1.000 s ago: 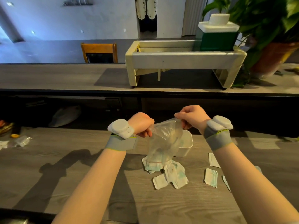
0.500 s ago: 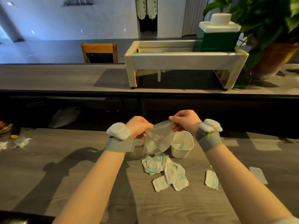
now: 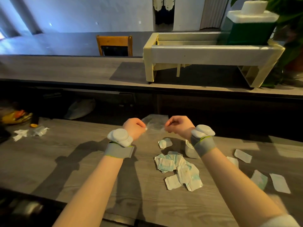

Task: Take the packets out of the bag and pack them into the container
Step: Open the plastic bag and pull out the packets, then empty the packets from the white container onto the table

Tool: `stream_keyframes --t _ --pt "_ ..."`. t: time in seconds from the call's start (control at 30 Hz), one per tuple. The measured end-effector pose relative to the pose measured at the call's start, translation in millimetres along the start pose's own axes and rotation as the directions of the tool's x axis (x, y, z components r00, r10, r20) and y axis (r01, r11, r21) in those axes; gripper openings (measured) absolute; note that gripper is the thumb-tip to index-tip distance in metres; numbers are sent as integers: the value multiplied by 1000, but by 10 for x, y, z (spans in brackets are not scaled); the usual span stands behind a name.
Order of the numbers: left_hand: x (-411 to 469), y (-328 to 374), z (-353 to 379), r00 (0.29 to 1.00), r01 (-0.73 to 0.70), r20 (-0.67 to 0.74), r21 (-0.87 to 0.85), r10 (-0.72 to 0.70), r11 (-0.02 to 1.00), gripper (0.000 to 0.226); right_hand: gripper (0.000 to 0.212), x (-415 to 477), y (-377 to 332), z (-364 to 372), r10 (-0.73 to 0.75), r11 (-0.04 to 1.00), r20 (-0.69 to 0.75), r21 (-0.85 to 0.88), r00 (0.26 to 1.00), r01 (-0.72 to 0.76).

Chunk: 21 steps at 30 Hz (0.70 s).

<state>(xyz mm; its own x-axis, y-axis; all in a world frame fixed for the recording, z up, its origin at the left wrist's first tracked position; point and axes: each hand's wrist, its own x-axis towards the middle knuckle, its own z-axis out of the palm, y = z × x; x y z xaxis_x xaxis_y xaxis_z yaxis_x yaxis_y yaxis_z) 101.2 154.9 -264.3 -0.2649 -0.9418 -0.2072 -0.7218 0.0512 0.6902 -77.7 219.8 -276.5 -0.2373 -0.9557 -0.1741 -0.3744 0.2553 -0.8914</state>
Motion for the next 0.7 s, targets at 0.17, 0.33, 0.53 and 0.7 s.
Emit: stream_keyframes --t 0.17,0.33,0.53,0.7 --pt "1 -496 132 992 113 -53 23 -112 993 24 23 44 365 462 99 995 185 -36 978 -94" --pt "15 -1025 355 975 186 94 167 -203 968 32 46 -13 659 860 203 969 347 -207 916 -137" --pt "41 -1477 508 897 287 206 403 -392 869 20 51 -63 896 1166 309 922 468 -362 828 -139" --pt "84 -1489 456 878 297 223 441 -424 847 34 54 -57 931 1247 330 936 486 -277 809 -216"
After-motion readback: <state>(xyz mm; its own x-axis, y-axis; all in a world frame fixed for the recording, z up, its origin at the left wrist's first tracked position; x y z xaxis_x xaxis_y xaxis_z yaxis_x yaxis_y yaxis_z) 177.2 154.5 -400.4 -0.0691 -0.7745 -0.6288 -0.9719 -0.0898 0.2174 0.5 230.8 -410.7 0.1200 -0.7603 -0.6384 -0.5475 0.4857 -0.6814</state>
